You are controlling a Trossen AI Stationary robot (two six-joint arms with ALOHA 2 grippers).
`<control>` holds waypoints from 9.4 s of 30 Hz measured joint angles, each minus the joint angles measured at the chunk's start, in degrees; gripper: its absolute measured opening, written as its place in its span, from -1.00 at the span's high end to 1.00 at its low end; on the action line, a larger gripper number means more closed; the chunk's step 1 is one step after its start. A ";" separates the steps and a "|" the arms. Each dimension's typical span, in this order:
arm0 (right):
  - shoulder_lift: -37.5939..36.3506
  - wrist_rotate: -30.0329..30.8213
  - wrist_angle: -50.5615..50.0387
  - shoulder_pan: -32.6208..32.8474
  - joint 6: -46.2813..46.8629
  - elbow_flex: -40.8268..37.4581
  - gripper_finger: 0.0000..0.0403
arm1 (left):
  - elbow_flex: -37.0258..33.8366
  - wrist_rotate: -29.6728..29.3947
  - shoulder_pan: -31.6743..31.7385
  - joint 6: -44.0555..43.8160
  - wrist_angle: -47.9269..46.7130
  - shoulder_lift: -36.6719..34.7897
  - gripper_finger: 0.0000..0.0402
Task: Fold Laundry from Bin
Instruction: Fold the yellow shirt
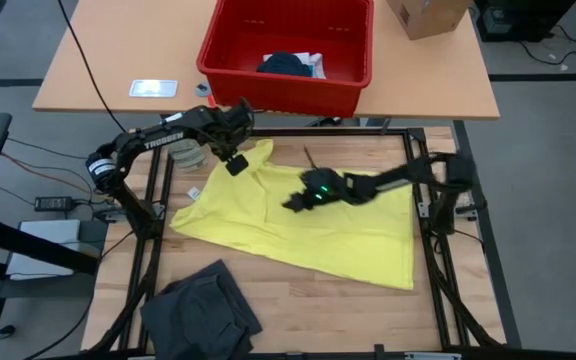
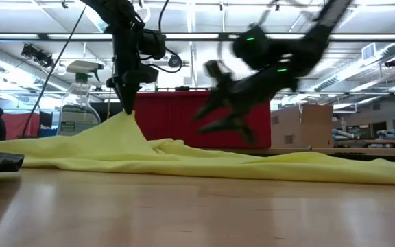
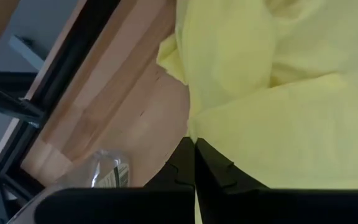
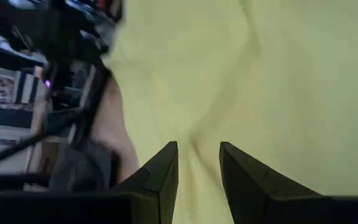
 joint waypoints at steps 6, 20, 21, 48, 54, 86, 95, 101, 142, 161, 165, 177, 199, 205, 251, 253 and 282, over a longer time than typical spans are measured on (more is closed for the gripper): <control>13.88 -1.85 -10.18 -4.56 -5.66 20.08 0.38 | -0.02 0.04 -0.11 1.78 0.41 0.00 1.00; 23.96 4.49 -33.85 -6.19 -15.34 41.49 0.47 | -0.02 0.06 1.83 3.42 2.11 0.00 1.00; 23.78 4.26 -34.29 -6.36 -15.28 41.78 0.48 | -0.02 0.02 1.86 3.79 2.01 0.00 1.00; 23.72 2.15 -36.11 -6.40 -19.35 41.70 0.94 | -0.02 0.02 2.51 5.42 0.20 0.00 1.00; 20.76 9.49 -45.25 -6.10 -14.73 41.70 0.75 | -0.02 0.02 2.51 4.73 -0.95 0.00 1.00; 18.45 1.39 -49.86 -5.96 -13.29 41.62 0.49 | -0.02 0.02 1.09 2.73 0.07 0.02 1.00; 19.70 1.27 -41.31 -8.47 -14.26 41.81 0.16 | -0.02 0.02 1.09 4.63 1.52 0.02 1.00; 19.83 2.23 -43.18 -7.90 -15.30 41.67 0.19 | -0.02 0.03 1.11 4.73 1.91 0.02 1.00; 17.37 5.81 -41.68 5.10 -29.60 41.72 0.98 | -17.94 15.09 -4.55 -0.62 -8.46 -8.92 1.00; 20.32 -14.25 -38.01 7.27 -24.59 41.66 0.39 | -23.30 14.99 -12.22 -13.16 -2.68 -10.21 0.97; 19.22 -15.21 -42.33 6.11 -22.88 41.73 0.06 | -22.61 12.48 -12.24 -15.59 -2.75 -10.23 0.84; 19.84 -2.81 -44.20 3.13 -26.31 40.58 0.02 | -21.64 12.50 -13.71 -19.20 2.60 -10.73 0.56; 19.02 -9.31 -40.07 2.09 -26.32 39.96 0.18 | -28.58 21.27 -12.50 -16.02 19.48 -9.50 0.51; 21.63 -7.35 -42.33 2.43 -23.56 39.98 0.24 | -34.61 16.33 -9.13 -19.51 25.73 -8.33 0.51; 21.26 0.48 -39.71 3.16 -20.31 40.00 0.77 | -32.06 10.12 -7.72 -15.82 28.77 -8.83 0.51; 21.11 0.10 -39.60 3.47 -20.72 40.73 0.75 | -32.06 10.13 -7.72 -15.78 28.86 -8.83 0.51; 22.93 15.09 -36.20 7.39 -57.87 40.86 0.51 | -32.06 16.19 -7.89 -14.39 26.99 -8.83 0.51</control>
